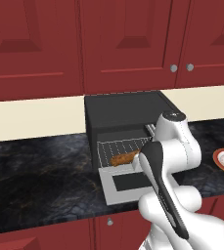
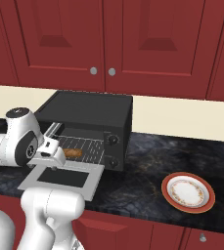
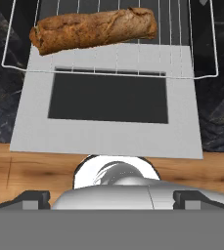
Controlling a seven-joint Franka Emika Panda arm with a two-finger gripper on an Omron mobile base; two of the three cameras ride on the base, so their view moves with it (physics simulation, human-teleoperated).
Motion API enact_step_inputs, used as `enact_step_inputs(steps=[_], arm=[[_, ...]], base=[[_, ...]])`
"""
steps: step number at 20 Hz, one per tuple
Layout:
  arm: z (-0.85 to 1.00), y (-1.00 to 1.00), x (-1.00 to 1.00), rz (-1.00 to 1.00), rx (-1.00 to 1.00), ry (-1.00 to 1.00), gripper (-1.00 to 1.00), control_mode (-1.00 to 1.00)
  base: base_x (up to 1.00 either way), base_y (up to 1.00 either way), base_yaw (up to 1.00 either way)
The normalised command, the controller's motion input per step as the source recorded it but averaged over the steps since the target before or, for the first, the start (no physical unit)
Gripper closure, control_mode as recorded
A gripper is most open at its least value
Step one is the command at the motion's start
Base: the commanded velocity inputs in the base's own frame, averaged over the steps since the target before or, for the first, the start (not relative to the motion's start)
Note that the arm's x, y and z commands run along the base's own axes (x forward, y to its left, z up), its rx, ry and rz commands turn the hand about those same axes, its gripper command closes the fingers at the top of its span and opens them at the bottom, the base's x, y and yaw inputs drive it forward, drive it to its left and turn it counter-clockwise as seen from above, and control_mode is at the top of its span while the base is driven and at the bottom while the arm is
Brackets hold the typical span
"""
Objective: Pull the toaster oven rack outwards. Pick up the baguette from the plate and place it on the toaster oven rack. Close the toaster oven door fully and set the temperature to the lowest setting.
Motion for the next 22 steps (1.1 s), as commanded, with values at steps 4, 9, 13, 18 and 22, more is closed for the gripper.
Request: enact_step_inputs(steps=[4, 9, 13, 18, 22], arm=[[-0.40, 0.00, 0.00, 0.00, -0.02, -0.07, -1.00, -1.00], [-0.35, 0.00, 0.01, 0.00, 0.00, -0.12, -1.00, -1.00], [-0.37, 0.00, 0.06, 0.00, 0.00, -0.16, -1.00, -1.00], [-0.41, 0.00, 0.11, 0.00, 0.00, -0.15, -1.00, -1.00], [-0.46, 0.00, 0.07, 0.00, 0.00, -0.11, -1.00, -1.00]], base=[[0.00, 0.00, 0.00], [0.00, 0.00, 0.00], [0.00, 0.00, 0.00], [0.00, 0.00, 0.00], [0.00, 0.00, 0.00]])
